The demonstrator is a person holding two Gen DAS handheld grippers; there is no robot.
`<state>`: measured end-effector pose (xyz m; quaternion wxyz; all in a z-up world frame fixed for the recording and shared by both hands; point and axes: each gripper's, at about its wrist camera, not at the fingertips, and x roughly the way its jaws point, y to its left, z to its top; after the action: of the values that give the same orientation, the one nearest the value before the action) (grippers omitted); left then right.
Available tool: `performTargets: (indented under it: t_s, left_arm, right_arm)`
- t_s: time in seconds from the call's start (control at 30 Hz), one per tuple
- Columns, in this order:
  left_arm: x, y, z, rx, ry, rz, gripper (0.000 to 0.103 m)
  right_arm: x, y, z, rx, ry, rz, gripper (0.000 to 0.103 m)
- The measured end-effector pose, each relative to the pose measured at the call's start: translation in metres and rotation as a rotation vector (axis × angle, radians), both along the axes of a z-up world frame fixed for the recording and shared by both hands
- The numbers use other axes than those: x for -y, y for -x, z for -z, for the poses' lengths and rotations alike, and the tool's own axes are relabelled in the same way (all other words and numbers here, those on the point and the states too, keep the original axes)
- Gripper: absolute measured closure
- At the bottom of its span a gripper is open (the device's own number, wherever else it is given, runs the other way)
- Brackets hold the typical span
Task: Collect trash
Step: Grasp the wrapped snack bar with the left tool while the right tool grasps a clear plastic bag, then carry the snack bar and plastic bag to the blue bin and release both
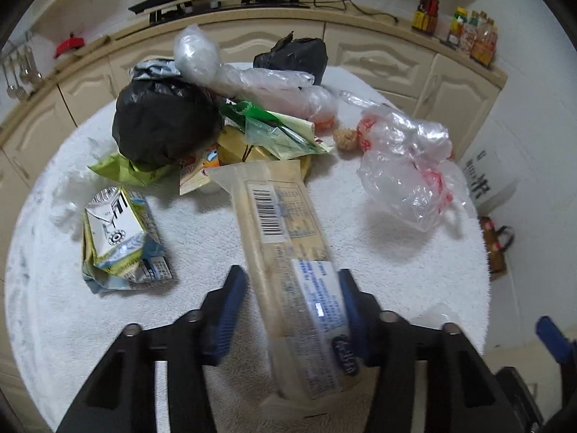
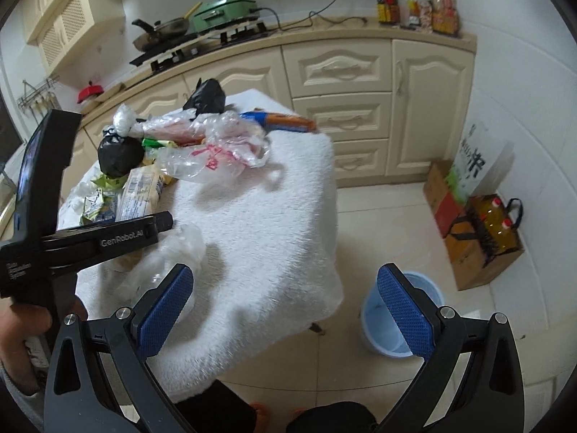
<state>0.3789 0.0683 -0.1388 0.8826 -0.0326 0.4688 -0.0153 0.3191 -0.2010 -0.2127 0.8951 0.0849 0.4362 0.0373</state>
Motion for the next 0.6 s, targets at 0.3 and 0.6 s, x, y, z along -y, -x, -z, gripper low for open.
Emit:
performTargets:
  t_s: [0.3,0.6]
  left_arm:
    - [-0.048,0.035,-0.008,0.047,0.016,-0.047,0.073]
    - [-0.071,0.097,-0.021,0.078,-0.024,-0.052,0.073]
  right_arm:
    - [-0.049,-0.016,0.004,0.024,0.021,-0.126,0.0]
    - [-0.091,-0.019,0.0,0.062,0.03,-0.247,0.0]
